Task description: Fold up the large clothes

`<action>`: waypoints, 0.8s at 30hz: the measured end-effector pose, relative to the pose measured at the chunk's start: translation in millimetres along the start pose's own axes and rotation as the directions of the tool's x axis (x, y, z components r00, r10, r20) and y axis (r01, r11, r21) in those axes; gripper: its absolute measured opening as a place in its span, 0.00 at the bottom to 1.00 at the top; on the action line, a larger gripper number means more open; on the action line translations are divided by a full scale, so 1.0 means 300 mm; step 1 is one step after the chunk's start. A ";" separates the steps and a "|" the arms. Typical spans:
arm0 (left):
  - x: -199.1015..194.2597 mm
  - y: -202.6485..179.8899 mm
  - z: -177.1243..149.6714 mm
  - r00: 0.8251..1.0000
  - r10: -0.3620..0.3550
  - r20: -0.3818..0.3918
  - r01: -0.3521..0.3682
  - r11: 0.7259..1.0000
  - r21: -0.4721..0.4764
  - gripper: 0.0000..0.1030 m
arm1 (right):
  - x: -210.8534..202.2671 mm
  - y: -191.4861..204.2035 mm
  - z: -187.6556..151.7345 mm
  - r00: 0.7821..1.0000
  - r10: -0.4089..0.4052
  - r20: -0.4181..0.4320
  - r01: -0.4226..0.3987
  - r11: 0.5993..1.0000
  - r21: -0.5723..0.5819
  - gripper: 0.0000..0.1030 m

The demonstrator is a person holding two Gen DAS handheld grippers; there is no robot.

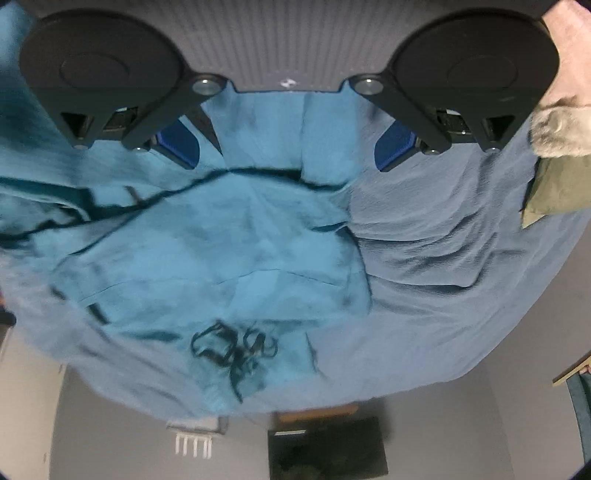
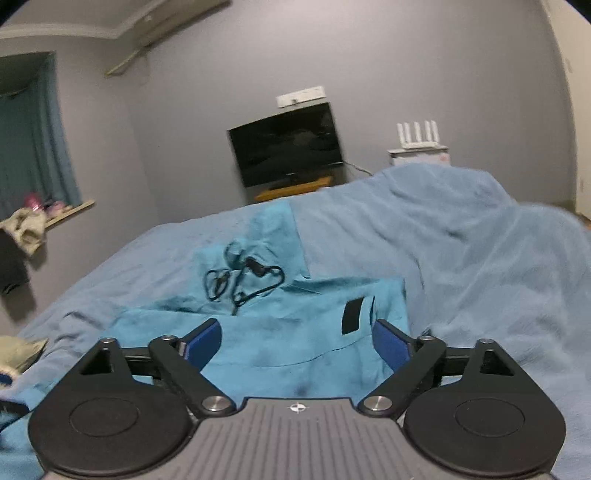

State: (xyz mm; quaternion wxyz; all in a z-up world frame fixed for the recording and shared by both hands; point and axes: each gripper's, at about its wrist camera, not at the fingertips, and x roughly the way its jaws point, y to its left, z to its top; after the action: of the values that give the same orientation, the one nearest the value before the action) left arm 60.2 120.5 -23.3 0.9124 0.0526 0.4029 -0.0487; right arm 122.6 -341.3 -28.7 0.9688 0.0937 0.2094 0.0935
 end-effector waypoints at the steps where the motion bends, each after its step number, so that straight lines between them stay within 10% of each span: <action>1: -0.044 0.016 -0.015 1.000 -0.013 0.011 0.013 1.000 -0.003 0.99 | -0.047 -0.001 0.010 1.000 0.010 -0.006 -0.010 1.000 -0.022 0.90; 10: -0.324 0.077 -0.210 0.983 -0.184 -0.001 0.184 0.981 -0.058 0.99 | -0.439 -0.066 -0.032 0.983 0.026 -0.181 -0.067 0.973 -0.222 0.91; 18: -0.397 -0.007 -0.295 0.948 -0.316 -0.044 0.303 0.933 -0.194 0.98 | -0.690 -0.133 -0.103 0.929 0.075 -0.362 -0.103 0.993 -0.058 0.87; 24: -0.423 -0.069 -0.324 0.951 -0.267 -0.154 0.252 0.961 -0.112 0.71 | -0.733 -0.091 -0.160 0.888 0.085 -0.453 -0.120 0.992 -0.049 0.78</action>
State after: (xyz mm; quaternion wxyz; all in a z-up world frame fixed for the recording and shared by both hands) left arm -98.5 119.0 4.3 0.8624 -0.0387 0.4834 -0.1452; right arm -90.6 -409.1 7.7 0.8907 0.0437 0.4187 0.1716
